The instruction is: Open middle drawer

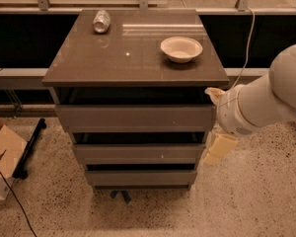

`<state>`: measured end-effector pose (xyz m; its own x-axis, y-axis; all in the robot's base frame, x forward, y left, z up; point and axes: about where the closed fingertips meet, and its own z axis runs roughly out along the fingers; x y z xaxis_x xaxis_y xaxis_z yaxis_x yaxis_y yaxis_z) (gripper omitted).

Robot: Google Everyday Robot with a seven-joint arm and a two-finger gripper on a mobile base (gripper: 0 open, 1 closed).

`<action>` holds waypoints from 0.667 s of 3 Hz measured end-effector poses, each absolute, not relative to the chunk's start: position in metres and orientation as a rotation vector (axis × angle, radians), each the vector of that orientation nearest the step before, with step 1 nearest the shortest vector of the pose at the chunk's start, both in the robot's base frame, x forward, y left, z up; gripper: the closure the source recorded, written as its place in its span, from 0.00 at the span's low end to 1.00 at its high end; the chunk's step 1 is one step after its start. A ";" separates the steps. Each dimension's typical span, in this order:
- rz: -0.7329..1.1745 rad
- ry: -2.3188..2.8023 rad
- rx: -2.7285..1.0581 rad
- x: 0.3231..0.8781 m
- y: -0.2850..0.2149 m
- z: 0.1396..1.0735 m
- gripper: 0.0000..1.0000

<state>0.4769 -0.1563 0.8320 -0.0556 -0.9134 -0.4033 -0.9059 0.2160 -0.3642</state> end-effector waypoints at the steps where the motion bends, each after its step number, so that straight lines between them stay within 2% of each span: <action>1: 0.031 1.917 -1.675 0.488 -0.140 0.789 0.00; 2: 0.107 1.921 -1.640 0.504 -0.129 0.742 0.00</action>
Offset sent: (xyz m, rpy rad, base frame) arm 0.0480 0.0390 -0.1499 0.1738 0.0679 0.0096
